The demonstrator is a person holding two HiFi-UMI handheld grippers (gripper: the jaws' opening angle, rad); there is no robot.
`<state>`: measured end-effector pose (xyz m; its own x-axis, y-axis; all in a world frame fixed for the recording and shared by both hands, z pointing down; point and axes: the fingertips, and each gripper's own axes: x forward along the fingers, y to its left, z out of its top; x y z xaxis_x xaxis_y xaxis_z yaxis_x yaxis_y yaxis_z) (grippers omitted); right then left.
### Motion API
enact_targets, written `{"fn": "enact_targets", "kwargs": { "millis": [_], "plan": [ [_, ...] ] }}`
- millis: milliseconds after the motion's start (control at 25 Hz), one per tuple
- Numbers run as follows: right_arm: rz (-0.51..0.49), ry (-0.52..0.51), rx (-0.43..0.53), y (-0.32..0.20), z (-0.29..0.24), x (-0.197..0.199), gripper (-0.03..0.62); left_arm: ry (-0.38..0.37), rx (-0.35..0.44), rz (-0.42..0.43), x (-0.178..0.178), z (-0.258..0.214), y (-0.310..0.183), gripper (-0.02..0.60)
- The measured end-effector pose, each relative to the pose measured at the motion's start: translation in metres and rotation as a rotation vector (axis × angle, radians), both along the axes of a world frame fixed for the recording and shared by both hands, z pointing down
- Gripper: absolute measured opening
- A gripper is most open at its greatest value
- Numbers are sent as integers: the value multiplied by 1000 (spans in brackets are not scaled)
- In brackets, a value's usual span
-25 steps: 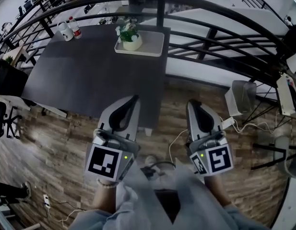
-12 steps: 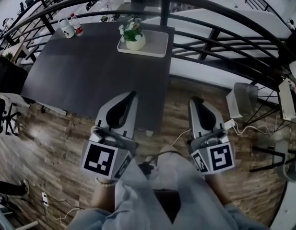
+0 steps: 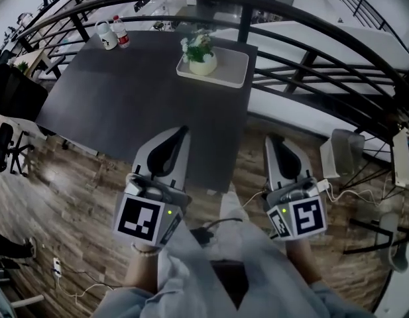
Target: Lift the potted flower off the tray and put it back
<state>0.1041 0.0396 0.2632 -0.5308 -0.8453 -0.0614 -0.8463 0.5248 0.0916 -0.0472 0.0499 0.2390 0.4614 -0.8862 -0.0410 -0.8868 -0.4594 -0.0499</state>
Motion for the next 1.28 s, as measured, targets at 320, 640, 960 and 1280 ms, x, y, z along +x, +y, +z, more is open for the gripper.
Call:
{"fn": "enact_targets", "kwargs": {
  "millis": [320, 640, 960, 1280],
  "plan": [
    [-55, 34, 23, -48, -8, -11, 3, -8, -18, -60, -12, 1, -37, -2],
    [-110, 55, 13, -112, -5, -15, 3, -7, -19, -128, -19, 0, -85, -2],
    [-157, 72, -41, -171, 21, -25, 5, 19, -34, -163, -21, 14, -127, -2],
    [-226, 102, -90, -231, 47, -39, 8, 24, -81, -201, -20, 29, -164, -2]
  ]
}}
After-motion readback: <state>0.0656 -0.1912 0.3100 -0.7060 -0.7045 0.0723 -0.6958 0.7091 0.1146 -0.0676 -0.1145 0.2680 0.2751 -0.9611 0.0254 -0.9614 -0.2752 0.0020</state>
